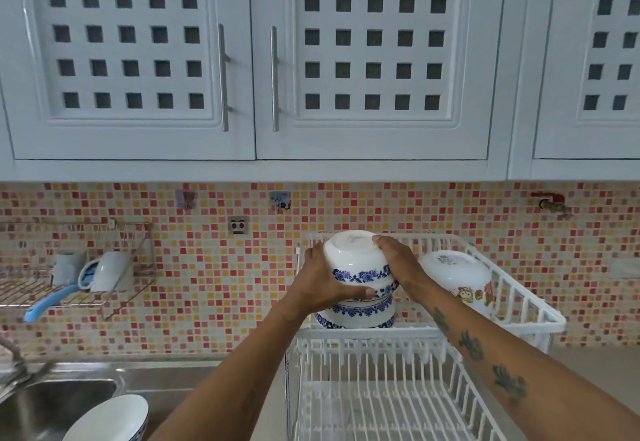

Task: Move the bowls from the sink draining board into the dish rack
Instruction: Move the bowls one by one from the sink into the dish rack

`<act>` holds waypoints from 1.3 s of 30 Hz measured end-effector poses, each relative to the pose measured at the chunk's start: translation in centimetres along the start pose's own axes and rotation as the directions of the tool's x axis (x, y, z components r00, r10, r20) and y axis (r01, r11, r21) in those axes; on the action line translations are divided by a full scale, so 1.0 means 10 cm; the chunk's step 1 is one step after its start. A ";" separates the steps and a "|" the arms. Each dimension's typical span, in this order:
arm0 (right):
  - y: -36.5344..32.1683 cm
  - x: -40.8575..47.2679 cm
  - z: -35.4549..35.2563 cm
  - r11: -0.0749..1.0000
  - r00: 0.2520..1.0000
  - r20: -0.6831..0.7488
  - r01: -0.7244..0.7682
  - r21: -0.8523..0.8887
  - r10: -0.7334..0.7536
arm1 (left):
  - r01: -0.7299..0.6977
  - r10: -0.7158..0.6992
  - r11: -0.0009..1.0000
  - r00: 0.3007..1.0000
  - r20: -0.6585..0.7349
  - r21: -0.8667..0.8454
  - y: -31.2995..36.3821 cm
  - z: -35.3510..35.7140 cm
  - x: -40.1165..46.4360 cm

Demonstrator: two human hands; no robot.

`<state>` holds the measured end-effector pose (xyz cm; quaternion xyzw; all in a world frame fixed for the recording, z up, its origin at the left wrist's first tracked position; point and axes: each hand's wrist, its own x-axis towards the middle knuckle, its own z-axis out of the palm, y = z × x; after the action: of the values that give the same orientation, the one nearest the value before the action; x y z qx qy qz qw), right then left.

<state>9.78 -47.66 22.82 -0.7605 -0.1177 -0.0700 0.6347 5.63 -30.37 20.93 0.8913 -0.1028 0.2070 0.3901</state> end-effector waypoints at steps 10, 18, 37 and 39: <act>0.05 -0.02 -0.02 0.976 0.976 0.068 -0.201 -0.082 0.207 | 0.107 -0.119 0.988 0.987 0.103 0.114 0.04 0.01 -0.01; 0.08 -0.07 0.02 0.963 0.977 0.103 -0.162 -0.215 0.187 | 0.073 -0.138 0.962 0.962 0.236 0.265 0.06 0.01 -0.04; -0.01 -0.05 0.28 0.908 0.998 -0.059 0.008 -0.420 -0.036 | 0.335 -0.313 0.942 0.907 0.282 -0.032 0.19 0.08 0.26; 0.05 -0.01 0.29 0.868 0.998 -0.055 -0.014 -0.496 -0.016 | 0.315 -0.309 0.949 0.919 0.246 0.017 0.14 0.15 0.26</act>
<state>9.66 -44.87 21.82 -0.8956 -0.0779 -0.1200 0.4213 7.91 -32.45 22.06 0.9104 -0.0095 0.0290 0.4127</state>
